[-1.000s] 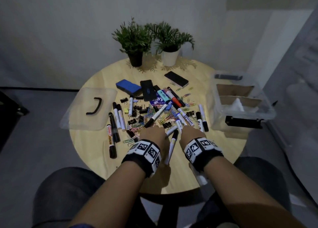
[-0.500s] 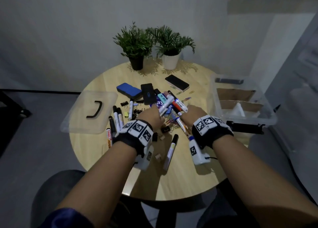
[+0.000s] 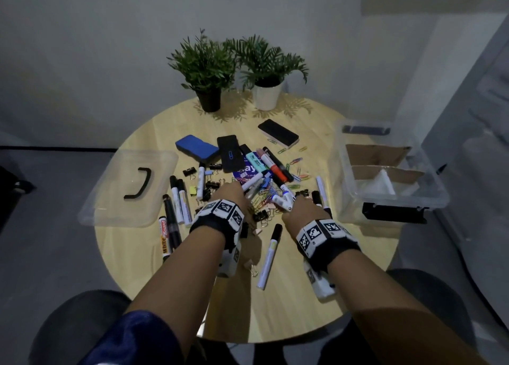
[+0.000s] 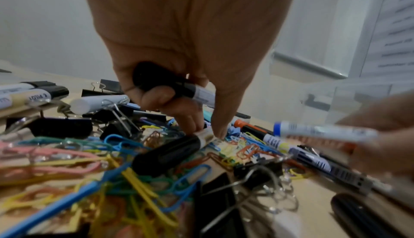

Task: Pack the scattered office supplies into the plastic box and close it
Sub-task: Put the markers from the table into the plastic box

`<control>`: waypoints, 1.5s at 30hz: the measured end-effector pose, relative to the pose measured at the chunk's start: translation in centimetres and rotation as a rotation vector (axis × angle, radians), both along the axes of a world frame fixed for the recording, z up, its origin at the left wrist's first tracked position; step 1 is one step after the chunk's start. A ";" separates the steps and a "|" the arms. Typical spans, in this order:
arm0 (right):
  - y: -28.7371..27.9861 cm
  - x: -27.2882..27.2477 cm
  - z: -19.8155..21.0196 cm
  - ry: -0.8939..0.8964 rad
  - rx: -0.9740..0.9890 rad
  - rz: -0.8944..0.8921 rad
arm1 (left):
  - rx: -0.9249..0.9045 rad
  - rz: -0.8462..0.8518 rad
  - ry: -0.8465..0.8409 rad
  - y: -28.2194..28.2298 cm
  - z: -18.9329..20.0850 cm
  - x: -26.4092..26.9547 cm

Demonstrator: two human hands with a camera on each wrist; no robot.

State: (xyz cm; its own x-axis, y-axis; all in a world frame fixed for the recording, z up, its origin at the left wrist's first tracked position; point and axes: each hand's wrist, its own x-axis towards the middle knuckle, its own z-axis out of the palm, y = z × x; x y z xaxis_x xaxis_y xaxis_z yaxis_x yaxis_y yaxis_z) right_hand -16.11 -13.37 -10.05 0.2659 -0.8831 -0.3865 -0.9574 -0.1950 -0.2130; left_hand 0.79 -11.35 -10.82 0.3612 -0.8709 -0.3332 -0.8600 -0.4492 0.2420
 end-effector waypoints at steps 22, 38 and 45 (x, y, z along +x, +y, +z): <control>1.4 -1.6 1.8 -0.514 0.008 -0.202 | 0.015 -0.067 0.218 9.2 1.2 -6.8; -9.2 -6.6 14.4 -0.201 -0.544 0.001 | -0.006 -0.174 0.161 4.9 6.0 -5.6; -18.8 -9.4 10.6 0.290 -0.319 -0.024 | -0.094 -0.274 0.161 0.9 8.7 -4.9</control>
